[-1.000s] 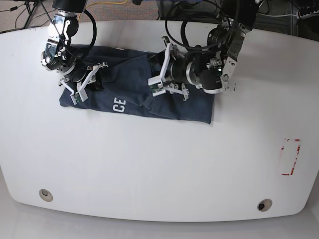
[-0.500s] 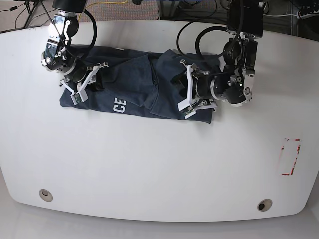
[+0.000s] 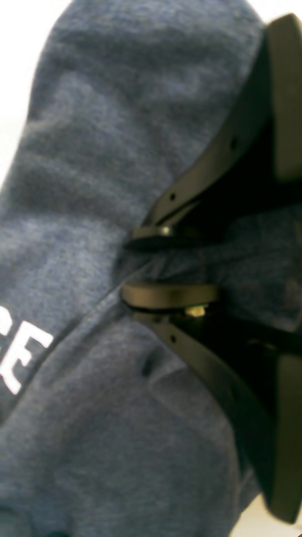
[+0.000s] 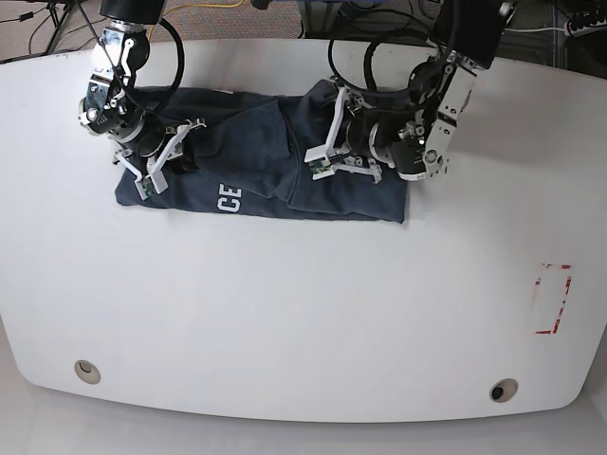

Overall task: Layout the t-shirt on the table in an organized manner, then fold the t-shirt properly
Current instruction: 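Pull the folded section with the left gripper toward its strip end, then release the strip end with the right gripper and regrasp it further out, then lift both strip ends with both grippers and fold them toward each other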

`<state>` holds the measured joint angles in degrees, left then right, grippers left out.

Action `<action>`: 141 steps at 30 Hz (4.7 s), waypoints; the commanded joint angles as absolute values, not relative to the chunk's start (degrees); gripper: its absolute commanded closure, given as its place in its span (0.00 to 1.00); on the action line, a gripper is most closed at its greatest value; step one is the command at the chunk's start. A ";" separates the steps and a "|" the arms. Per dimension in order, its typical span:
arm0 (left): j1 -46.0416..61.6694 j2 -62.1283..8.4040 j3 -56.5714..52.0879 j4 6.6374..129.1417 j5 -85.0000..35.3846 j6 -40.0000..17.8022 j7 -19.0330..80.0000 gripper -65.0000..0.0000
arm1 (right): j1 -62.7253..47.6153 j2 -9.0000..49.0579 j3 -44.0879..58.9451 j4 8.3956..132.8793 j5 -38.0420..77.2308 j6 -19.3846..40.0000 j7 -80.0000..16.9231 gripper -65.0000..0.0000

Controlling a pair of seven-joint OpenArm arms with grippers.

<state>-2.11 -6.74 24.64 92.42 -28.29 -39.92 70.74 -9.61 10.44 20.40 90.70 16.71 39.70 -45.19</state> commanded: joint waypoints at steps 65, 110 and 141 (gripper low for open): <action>-0.40 -17.45 15.69 85.05 -27.12 -40.00 57.19 0.95 | -7.69 8.75 22.99 105.36 18.24 40.00 -56.48 0.47; -0.40 -19.74 15.60 84.53 -27.30 -40.00 57.19 0.95 | -1.54 1.71 46.37 88.13 35.56 40.00 -74.86 0.00; -0.66 -8.48 16.04 84.09 -27.03 -35.74 57.27 0.94 | -3.12 4.70 46.20 100.18 35.38 40.00 -74.95 1.00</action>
<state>-0.80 -9.76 15.66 84.14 -29.50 -36.62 54.63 -3.70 3.07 46.15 96.86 34.04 39.92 -75.66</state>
